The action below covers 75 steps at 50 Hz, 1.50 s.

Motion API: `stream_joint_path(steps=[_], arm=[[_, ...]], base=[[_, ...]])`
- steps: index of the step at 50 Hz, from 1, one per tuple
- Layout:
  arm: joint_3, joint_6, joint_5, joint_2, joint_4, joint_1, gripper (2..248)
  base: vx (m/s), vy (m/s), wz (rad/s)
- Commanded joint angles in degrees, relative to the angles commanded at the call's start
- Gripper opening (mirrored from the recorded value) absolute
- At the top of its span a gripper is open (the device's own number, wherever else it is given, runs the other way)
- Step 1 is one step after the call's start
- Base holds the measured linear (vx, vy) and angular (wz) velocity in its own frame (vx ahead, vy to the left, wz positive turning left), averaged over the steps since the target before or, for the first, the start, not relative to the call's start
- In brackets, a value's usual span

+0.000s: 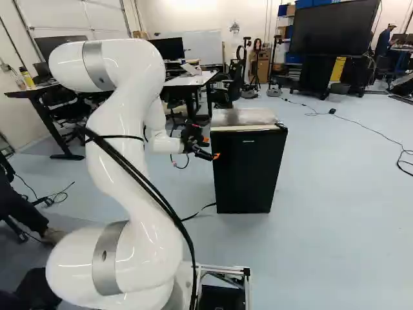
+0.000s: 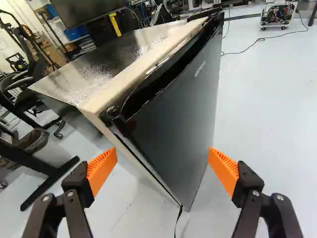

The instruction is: Open the fridge door

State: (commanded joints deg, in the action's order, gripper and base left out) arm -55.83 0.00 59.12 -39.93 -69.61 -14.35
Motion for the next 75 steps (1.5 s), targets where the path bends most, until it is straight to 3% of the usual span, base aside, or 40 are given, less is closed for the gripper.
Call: stream_joint_path(steps=[17, 44, 56, 75], arm=[[-0.4, 0.0, 0.0, -0.2, -1.1, 1.3, 247], [5.2, 0.0, 0.0, 3.1, -2.5, 4.4, 247], [7.8, 0.0, -0.3, 4.7, -6.8, 5.7, 247], [11.7, 0.0, -2.3, 6.8, -17.8, 8.1, 247]], base=[[0.000, 0.000, 0.000], [0.000, 0.008, 0.038], [0.000, 0.022, 0.097], [0.000, 0.026, 0.120]])
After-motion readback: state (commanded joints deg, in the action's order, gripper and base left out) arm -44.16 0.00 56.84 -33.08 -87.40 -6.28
